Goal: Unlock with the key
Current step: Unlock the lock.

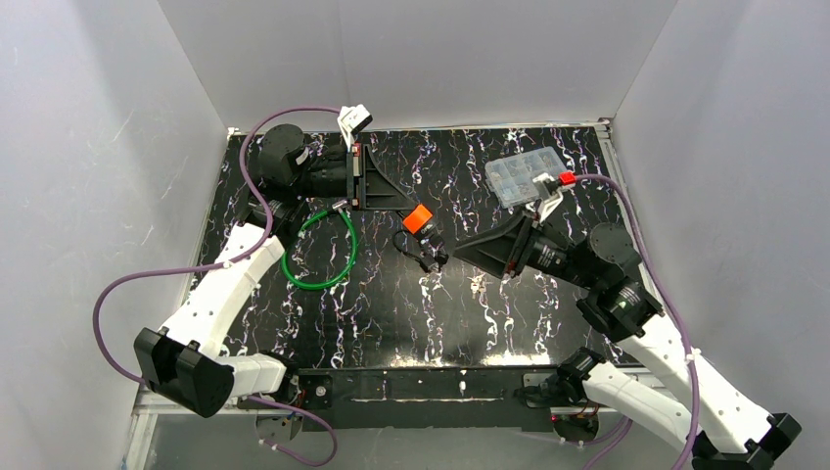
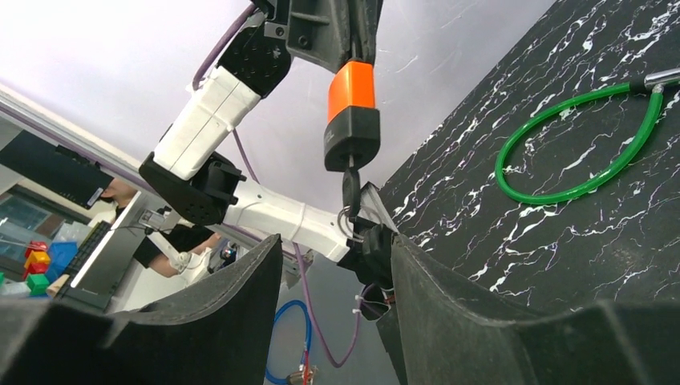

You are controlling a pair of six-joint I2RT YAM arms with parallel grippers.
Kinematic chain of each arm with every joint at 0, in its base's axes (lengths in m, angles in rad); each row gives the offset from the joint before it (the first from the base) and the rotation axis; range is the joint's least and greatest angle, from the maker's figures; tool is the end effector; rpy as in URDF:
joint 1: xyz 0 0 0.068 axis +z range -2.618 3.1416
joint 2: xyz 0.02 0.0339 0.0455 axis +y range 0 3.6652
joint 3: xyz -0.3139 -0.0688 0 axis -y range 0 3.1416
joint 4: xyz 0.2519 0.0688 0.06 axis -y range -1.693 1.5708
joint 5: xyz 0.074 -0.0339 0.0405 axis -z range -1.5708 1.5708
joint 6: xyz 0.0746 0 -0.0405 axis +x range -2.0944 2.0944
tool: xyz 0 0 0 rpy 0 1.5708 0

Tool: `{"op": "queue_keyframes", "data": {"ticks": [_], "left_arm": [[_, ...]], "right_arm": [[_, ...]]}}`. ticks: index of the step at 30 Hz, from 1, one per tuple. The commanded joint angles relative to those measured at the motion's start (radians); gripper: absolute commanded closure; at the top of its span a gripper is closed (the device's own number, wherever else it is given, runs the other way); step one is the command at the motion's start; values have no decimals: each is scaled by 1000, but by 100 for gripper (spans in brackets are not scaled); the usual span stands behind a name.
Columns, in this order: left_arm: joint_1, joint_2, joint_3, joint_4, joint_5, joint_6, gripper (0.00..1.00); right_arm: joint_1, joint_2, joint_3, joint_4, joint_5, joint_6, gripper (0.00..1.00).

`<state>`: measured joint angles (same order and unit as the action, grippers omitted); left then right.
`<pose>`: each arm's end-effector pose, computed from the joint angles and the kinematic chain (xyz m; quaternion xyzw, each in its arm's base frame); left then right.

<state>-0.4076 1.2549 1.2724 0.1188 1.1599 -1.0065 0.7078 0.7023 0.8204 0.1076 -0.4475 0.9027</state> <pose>0.2264 -0.1722 0.4904 0.2324 0.6472 -0.6833 0.2453 0.1014 0.1293 0.4371 -0.1136 0.6215 0.6457 0.4289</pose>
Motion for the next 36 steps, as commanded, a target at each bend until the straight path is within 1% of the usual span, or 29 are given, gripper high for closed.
{"op": "queue_keyframes", "data": {"ticks": [1, 5, 13, 19, 25, 29, 36], "left_arm": [[3, -28, 29, 31, 9, -6, 100], [4, -30, 28, 26, 5, -6, 100], [3, -31, 23, 28, 0, -8, 100], [3, -25, 18, 35, -5, -6, 100], [3, -22, 16, 42, -11, -6, 100], [4, -25, 7, 49, -17, -7, 100], [4, -30, -15, 55, -24, 0, 100]], "right_arm": [[-2, 34, 19, 94, 19, 3, 43], [-2, 61, 29, 110, 13, 0, 46], [-2, 84, 26, 139, -5, 15, 48], [-2, 114, 38, 155, -26, 23, 57], [-2, 136, 48, 164, -37, 28, 76], [-2, 146, 49, 178, -45, 34, 81], [-2, 171, 57, 222, -36, 54, 97]]}}
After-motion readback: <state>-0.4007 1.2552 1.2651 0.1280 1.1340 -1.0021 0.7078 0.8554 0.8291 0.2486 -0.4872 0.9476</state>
